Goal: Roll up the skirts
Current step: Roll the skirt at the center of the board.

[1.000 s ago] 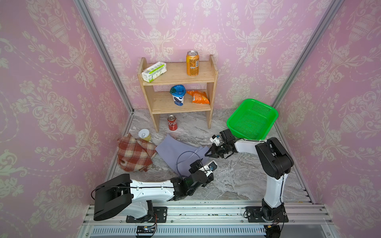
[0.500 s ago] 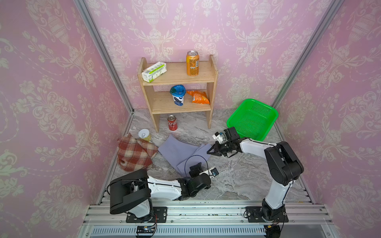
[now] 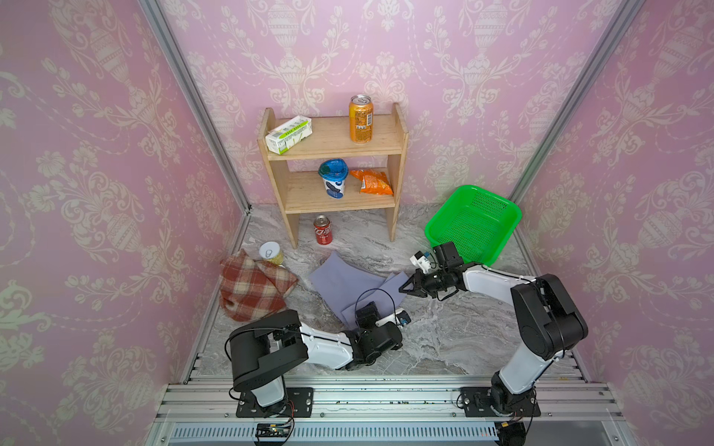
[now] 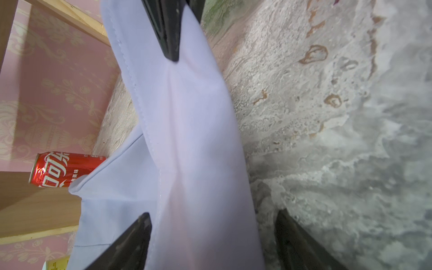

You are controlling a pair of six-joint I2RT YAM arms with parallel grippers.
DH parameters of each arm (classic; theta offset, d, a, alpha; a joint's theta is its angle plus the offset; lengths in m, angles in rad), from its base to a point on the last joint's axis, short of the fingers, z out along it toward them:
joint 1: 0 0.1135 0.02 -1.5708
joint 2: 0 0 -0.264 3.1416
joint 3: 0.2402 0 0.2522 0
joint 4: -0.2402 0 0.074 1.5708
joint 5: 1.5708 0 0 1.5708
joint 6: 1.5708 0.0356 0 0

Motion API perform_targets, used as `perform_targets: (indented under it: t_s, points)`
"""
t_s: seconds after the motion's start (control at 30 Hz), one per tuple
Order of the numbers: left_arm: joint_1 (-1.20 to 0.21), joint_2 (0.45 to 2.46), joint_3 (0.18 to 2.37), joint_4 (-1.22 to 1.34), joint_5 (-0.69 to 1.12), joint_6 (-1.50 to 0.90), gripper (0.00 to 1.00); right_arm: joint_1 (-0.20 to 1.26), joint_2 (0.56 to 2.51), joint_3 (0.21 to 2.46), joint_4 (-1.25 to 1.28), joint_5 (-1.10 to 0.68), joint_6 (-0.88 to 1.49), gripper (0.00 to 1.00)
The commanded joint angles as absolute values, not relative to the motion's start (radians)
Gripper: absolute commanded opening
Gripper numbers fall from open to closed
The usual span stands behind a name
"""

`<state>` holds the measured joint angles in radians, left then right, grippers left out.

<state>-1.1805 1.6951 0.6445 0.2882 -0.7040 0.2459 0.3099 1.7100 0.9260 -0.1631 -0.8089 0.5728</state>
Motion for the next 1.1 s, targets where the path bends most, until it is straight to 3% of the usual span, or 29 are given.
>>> perform_targets:
  t_s: [0.0, 0.07, 0.17, 0.3, 0.43, 0.6, 0.87, 1.07]
  points:
    - [-1.172, 1.762, 0.704, 0.207, -0.691, 0.245, 0.83, 0.297, 1.676, 0.898, -0.167, -0.837, 0.553, 0.03]
    - [-1.171, 1.8, 0.724, 0.181, -0.698, 0.246, 0.76, 0.289, 1.669, 0.887, -0.163, -0.841, 0.555, 0.03]
    - [-1.158, 1.819, 0.775, 0.164, -0.731, 0.231, 0.3, 0.275, 1.66, 0.873, -0.163, -0.842, 0.551, 0.03]
    - [-1.109, 1.779, 0.778, 0.135, -0.659, 0.198, 0.02, 0.25, 1.646, 0.861, -0.163, -0.844, 0.553, 0.09]
    - [-1.017, 1.713, 0.781, 0.097, -0.425, 0.148, 0.0, 0.231, 1.608, 0.849, -0.17, -0.826, 0.552, 0.45]
    - [-0.89, 1.718, 0.851, 0.031, -0.061, 0.079, 0.0, 0.217, 1.543, 0.802, -0.163, -0.792, 0.549, 1.0]
    - [-0.695, 1.828, 0.942, 0.098, 0.493, -0.124, 0.0, 0.216, 1.512, 0.642, 0.072, -0.821, 0.64, 1.0]
    - [-0.605, 1.911, 0.948, 0.292, 0.754, -0.291, 0.0, 0.222, 1.603, 0.635, 0.268, -0.827, 0.734, 1.0]
